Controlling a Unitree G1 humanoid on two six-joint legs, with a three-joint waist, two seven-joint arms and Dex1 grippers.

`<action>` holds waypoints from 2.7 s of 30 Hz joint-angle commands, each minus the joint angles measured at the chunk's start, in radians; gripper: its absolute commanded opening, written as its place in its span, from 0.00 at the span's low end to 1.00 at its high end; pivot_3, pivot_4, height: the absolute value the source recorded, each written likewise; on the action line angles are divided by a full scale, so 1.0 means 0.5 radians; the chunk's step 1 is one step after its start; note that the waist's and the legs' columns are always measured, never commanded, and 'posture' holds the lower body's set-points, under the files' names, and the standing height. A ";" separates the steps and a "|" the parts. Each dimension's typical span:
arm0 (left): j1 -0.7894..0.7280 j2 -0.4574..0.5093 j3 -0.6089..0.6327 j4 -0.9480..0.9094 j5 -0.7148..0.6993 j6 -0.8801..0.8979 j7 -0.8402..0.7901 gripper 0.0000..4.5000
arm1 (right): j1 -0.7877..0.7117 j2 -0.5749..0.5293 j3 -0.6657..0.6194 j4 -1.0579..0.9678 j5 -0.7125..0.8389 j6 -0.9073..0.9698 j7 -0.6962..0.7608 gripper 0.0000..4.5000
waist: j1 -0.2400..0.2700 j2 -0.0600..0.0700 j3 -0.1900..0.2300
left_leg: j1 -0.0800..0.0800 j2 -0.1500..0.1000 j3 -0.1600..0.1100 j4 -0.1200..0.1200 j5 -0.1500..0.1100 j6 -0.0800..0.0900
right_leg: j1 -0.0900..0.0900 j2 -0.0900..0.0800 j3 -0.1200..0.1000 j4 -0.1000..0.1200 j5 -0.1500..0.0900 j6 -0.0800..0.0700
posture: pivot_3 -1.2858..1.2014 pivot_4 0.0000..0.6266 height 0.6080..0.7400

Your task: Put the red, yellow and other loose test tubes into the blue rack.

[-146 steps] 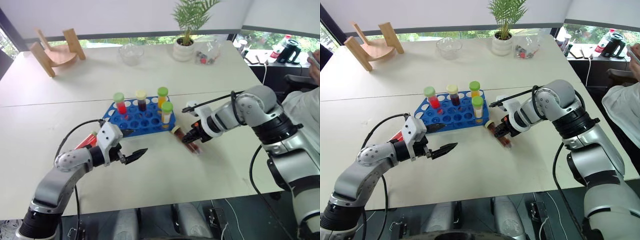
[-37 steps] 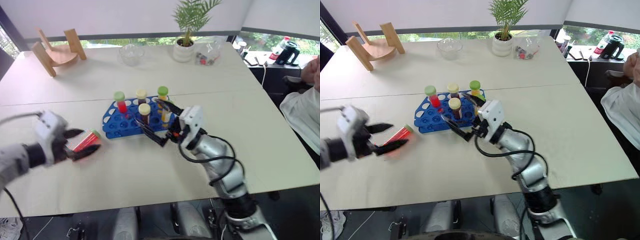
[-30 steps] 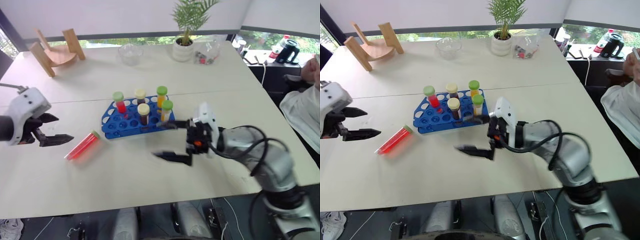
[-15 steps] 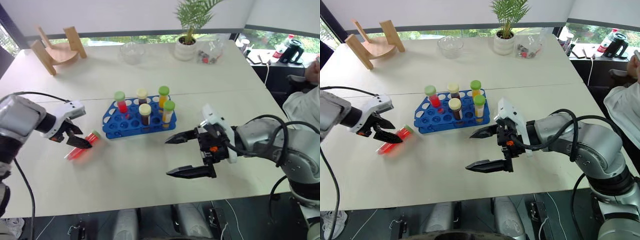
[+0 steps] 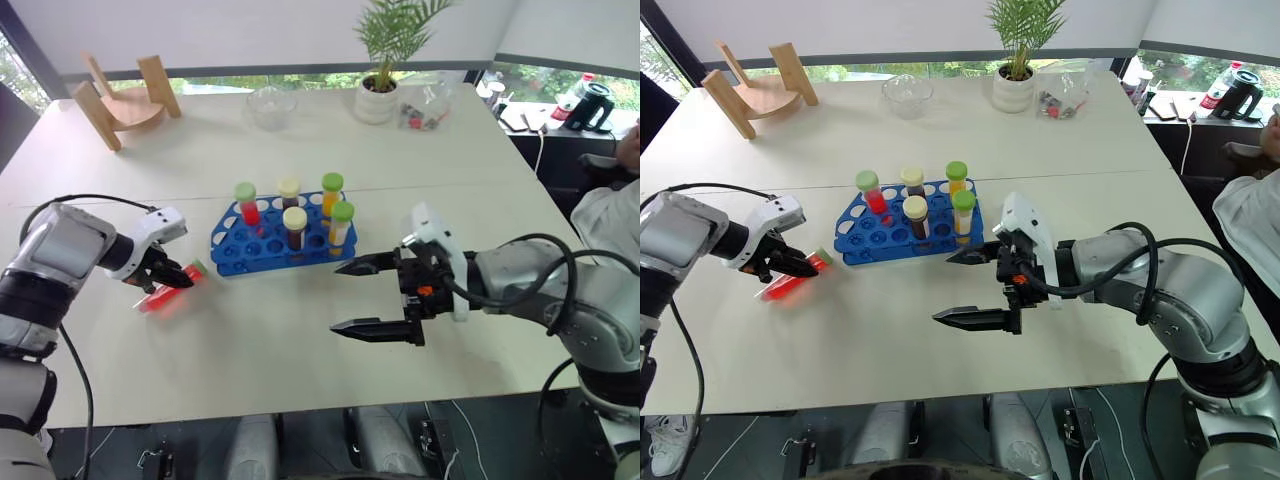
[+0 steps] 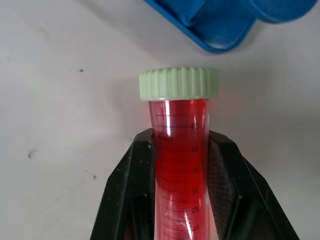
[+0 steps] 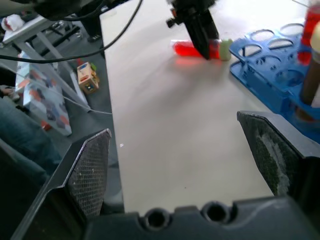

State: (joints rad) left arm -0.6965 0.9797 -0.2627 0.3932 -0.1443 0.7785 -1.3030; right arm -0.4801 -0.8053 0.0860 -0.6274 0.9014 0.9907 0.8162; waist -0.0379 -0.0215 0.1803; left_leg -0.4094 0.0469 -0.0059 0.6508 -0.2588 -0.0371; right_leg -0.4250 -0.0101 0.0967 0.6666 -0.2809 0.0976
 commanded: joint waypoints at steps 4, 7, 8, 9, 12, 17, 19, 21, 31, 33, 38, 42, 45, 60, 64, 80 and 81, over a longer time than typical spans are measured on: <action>0.306 -0.131 1.239 -0.202 -0.594 -0.328 0.409 0.18 | 0.228 -0.002 -0.096 0.185 -0.277 -0.318 0.027 1.00 | 0.032 -0.011 0.004 | -0.001 0.003 -0.004 0.005 0.001 0.000 | 0.000 0.001 -0.004 0.002 0.000 -0.001 | 0.52 0.24 1.00; 0.405 -0.248 1.469 -0.597 -0.887 0.012 0.590 0.18 | 0.278 0.002 -0.098 0.307 -0.357 -0.377 0.047 1.00 | 0.053 -0.012 0.004 | -0.002 0.001 -0.001 0.009 0.000 -0.001 | 0.004 -0.004 -0.003 0.001 0.001 0.000 | 0.52 0.24 1.00; 0.424 -0.264 1.493 -0.660 -0.924 0.068 0.630 0.18 | 0.284 0.001 -0.098 0.319 -0.368 -0.388 0.059 1.00 | 0.056 -0.012 0.004 | -0.002 0.000 -0.001 0.011 0.000 -0.001 | 0.006 -0.005 -0.003 0.001 0.001 0.001 | 0.52 0.24 1.00; 0.439 -0.298 1.529 -0.723 -0.976 0.090 0.668 0.18 | 0.282 0.005 -0.095 0.326 -0.380 -0.394 0.060 1.00 | 0.053 -0.012 0.004 | -0.002 0.000 -0.002 0.013 0.000 -0.001 | 0.008 -0.005 -0.003 0.001 0.002 0.002 | 0.52 0.24 1.00; 0.488 -0.606 1.586 -1.075 -1.154 0.006 0.905 0.18 | 0.210 0.010 -0.153 0.388 -0.331 -0.361 0.083 1.00 | 0.046 -0.012 0.003 | -0.001 0.000 -0.002 0.013 0.000 -0.001 | 0.008 -0.003 -0.002 0.001 0.003 0.004 | 0.52 0.24 1.00; 0.727 -1.316 1.195 -1.475 -0.973 -0.491 1.191 0.18 | -0.003 0.037 -0.195 0.531 -0.237 -0.238 0.101 1.00 | 0.050 -0.016 0.003 | 0.000 -0.001 -0.002 0.022 0.000 -0.001 | 0.016 -0.004 0.000 -0.002 0.007 0.010 | 0.52 0.24 1.00; 0.794 -1.387 1.086 -1.392 -0.892 -0.639 1.156 0.18 | -0.033 0.033 -0.169 0.557 -0.265 -0.233 0.117 1.00 | 0.046 -0.017 0.002 | 0.001 0.000 -0.004 0.022 0.000 -0.001 | 0.016 0.000 0.000 -0.002 0.008 0.009 | 0.52 0.24 1.00; 0.825 -1.400 1.029 -1.323 -0.847 -0.737 1.140 0.18 | -0.047 0.024 -0.166 0.566 -0.274 -0.228 0.131 1.00 | 0.034 -0.014 0.002 | 0.003 0.000 -0.004 0.021 0.000 -0.001 | 0.016 0.002 0.000 -0.002 0.008 0.008 | 0.52 0.24 1.00; 0.876 -1.351 1.002 -1.083 -0.744 -1.033 1.178 0.18 | -0.032 0.045 -0.206 0.548 -0.278 -0.212 0.102 1.00 | 0.045 -0.013 0.002 | 0.002 0.000 -0.002 0.021 0.000 -0.001 | 0.017 0.001 0.000 -0.004 0.007 0.008 | 0.52 0.24 1.00; 0.877 -1.333 1.000 -1.059 -0.746 -1.059 1.180 0.18 | -0.025 0.067 -0.204 0.543 -0.276 -0.216 0.079 1.00 | 0.044 -0.013 0.002 | 0.002 0.000 -0.002 0.021 0.000 -0.001 | 0.017 0.001 0.000 -0.004 0.007 0.008 | 0.52 0.24 1.00; 0.821 -1.341 0.960 -0.954 -0.720 -1.146 1.195 0.18 | -0.016 0.120 -0.202 0.530 -0.273 -0.214 0.031 1.00 | 0.047 -0.013 0.002 | 0.002 0.000 -0.002 0.021 0.000 -0.001 | 0.018 0.001 0.000 -0.004 0.007 0.008 | 0.52 0.24 1.00; 0.749 -1.381 0.920 -0.887 -0.669 -1.251 1.229 0.18 | -0.003 0.153 -0.203 0.512 -0.265 -0.209 -0.010 1.00 | 0.047 -0.013 0.002 | 0.002 -0.001 -0.003 0.021 0.000 -0.001 | 0.018 0.001 0.000 -0.004 0.007 0.008 | 0.52 0.24 1.00; 0.744 -1.399 0.859 -0.861 -0.612 -1.321 1.217 0.18 | -0.005 0.176 -0.211 0.507 -0.256 -0.204 -0.031 1.00 | 0.046 -0.013 0.002 | 0.002 -0.001 -0.002 0.021 0.000 -0.001 | 0.018 0.001 0.000 -0.004 0.007 0.008 | 0.52 0.24 1.00; 0.767 -1.461 0.751 -0.630 -0.457 -1.623 1.242 0.18 | -0.017 0.212 -0.214 0.514 -0.242 -0.188 -0.079 1.00 | 0.045 -0.013 0.001 | 0.003 0.000 -0.003 0.021 -0.001 0.000 | 0.019 0.001 0.000 -0.006 0.007 0.008 | 0.52 0.24 1.00; 0.775 -1.459 0.749 -0.594 -0.451 -1.659 1.234 0.18 | -0.020 0.230 -0.212 0.518 -0.251 -0.187 -0.083 1.00 | 0.046 -0.012 0.001 | 0.003 0.000 -0.003 0.021 -0.001 0.000 | 0.020 0.001 0.000 -0.007 0.007 0.008 | 0.52 0.24 1.00; 1.078 -1.094 0.822 -1.216 -0.668 -1.001 1.213 0.98 | 0.107 0.200 -0.226 0.489 -0.264 -0.202 -0.022 1.00 | 0.030 -0.013 0.002 | 0.002 0.001 -0.003 0.020 -0.001 0.000 | 0.019 0.001 0.000 -0.008 0.007 0.008 | 0.52 0.24 1.00; 1.183 -0.948 0.865 -1.357 -0.722 -0.847 1.170 0.98 | 0.177 0.148 -0.243 0.464 -0.256 -0.200 0.026 1.00 | 0.025 -0.013 0.002 | 0.003 0.001 -0.003 0.017 -0.002 0.002 | 0.018 0.001 0.000 -0.008 0.007 0.008 | 0.52 0.24 1.00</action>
State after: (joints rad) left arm -0.1428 0.4473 0.1155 -0.1723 -0.4560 0.2536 -0.6965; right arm -0.4175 -0.7017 0.0082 -0.3605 0.7607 0.9025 0.7980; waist -0.0253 -0.0282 0.1812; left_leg -0.4081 0.0475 -0.0074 0.6566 -0.2598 -0.0362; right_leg -0.4173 -0.0097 0.0968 0.6626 -0.2776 0.1014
